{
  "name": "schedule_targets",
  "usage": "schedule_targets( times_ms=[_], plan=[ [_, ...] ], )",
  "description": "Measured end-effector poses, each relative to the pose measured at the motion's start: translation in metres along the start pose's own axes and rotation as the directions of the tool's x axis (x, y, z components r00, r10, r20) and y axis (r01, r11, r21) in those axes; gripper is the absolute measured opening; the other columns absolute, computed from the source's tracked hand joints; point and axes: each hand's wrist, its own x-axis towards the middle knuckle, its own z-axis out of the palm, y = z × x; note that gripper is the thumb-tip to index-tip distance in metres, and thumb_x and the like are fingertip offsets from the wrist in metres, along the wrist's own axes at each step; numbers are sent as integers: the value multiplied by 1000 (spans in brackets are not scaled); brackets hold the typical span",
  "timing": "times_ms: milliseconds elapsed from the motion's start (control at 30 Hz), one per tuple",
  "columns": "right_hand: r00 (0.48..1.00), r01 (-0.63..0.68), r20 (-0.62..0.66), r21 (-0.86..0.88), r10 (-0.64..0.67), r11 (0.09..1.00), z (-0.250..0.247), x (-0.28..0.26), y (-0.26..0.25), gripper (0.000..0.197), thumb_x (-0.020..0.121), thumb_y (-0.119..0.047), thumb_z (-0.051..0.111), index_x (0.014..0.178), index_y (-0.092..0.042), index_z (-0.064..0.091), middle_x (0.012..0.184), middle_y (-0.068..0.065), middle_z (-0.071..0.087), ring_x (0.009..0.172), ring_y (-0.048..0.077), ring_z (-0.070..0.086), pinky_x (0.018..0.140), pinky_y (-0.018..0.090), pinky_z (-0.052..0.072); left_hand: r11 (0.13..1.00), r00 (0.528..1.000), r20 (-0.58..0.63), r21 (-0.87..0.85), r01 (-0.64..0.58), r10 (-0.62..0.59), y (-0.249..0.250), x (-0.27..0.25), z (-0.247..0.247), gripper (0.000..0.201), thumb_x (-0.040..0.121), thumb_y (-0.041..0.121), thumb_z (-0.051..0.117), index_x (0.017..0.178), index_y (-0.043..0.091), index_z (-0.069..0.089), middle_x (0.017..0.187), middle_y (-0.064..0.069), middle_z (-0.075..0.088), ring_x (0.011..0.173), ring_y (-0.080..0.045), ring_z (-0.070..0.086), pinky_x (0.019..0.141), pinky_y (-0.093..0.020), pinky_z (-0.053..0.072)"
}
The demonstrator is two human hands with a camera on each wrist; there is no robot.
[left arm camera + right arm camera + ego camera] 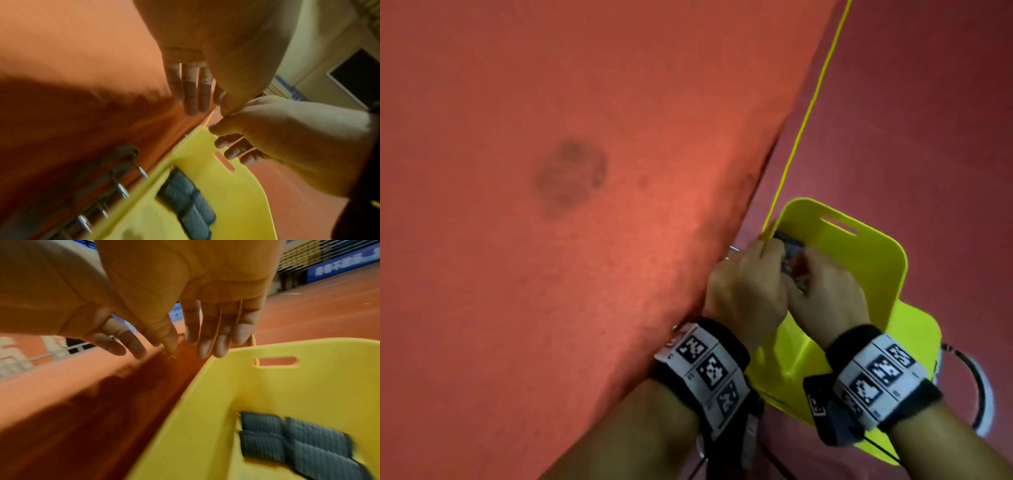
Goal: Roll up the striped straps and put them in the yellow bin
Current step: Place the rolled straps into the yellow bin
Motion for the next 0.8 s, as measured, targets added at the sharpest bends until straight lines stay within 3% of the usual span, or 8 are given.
schedule_targets(
  times_ms=[167,300,433,533,700,800],
  plan=[
    [931,365,-16,-12,-365,931,1,-26,-137,23,73,-36,57,84,-16,55,79,6,64,77,34,61,70,41,47,984,978,-108,11,180,-178,-67,-70,-119,28,89,38,59,110,19,56,107,-2,62,98,-29,61,79,-41,46],
    [810,584,68,-6,-582,812,38,-69,-261,23,71,-34,55,87,-17,56,80,1,61,75,31,58,72,39,45,935,896,-269,-61,349,-352,-142,-166,-195,31,88,43,60,111,21,56,107,0,62,100,-27,61,81,-39,44],
    [637,756,196,32,-745,654,102,-141,-377,23,73,-37,52,89,-21,54,79,-6,56,77,29,57,74,41,48,846,763,-382,-119,520,-522,-221,-285,-250,30,89,42,59,111,22,54,107,1,61,102,-27,60,81,-38,44],
    [471,856,288,77,-834,511,151,-202,-450,27,74,-41,46,91,-21,55,80,-4,56,78,29,56,75,44,48,757,644,-422,-190,626,-638,-267,-375,-272,29,90,40,58,113,22,54,110,1,60,104,-26,59,84,-39,46],
    [236,943,459,104,-857,315,234,-307,-537,21,78,-30,55,97,-21,58,91,-1,61,92,29,57,84,42,47,579,423,-456,-288,763,-783,-323,-518,-278,30,88,35,60,115,21,57,111,-2,59,107,-27,55,90,-43,46],
    [143,966,538,106,-831,235,275,-359,-568,21,84,-22,57,105,-19,57,102,2,62,102,29,54,88,40,45,468,311,-476,-257,846,-823,-354,-591,-276,35,87,32,61,119,18,58,115,-4,57,111,-27,50,93,-43,43]
  ],
)
